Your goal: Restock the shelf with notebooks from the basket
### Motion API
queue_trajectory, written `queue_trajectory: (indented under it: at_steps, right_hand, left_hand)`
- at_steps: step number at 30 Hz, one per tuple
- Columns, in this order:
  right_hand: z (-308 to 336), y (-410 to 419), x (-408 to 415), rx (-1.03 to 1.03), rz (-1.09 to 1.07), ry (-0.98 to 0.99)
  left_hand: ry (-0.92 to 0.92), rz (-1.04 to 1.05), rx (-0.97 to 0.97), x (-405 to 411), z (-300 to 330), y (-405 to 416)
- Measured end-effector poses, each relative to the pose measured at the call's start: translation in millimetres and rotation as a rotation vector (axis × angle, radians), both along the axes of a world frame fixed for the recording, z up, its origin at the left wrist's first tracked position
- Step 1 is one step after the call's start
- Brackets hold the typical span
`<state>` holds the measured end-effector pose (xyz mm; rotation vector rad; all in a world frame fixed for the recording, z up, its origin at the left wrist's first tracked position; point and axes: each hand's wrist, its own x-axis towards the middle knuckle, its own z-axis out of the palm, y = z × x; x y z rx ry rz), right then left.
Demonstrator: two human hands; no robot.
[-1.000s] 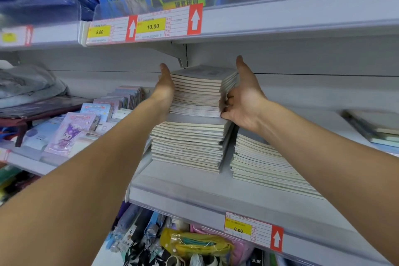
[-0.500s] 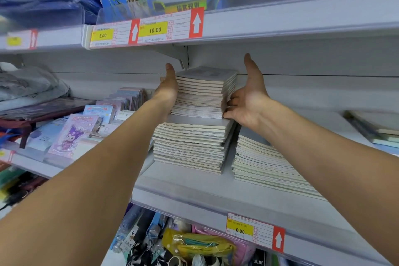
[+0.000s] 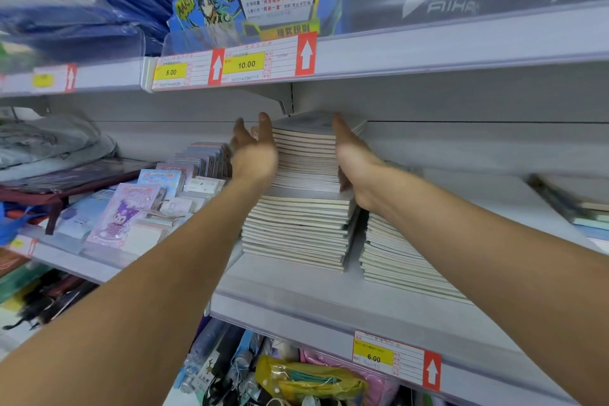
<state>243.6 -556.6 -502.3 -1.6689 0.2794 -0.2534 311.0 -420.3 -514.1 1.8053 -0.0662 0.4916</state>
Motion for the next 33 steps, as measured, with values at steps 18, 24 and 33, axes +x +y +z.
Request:
queue_trajectory:
  at_steps: [18,24,33]
  right_hand:
    - [-16,6,45,0.260,-0.111,-0.240]
    - [-16,6,39,0.139,-0.081,-0.179]
    - [-23,-11,-4,-0.290,0.015,-0.290]
  left_hand:
    - [-0.686,0.090,0.820,0,-28,-35]
    - [-0.604,0.057,0.797,-3,-26,-36]
    - [-0.200,-0.401,0.533,-45,-5,-13]
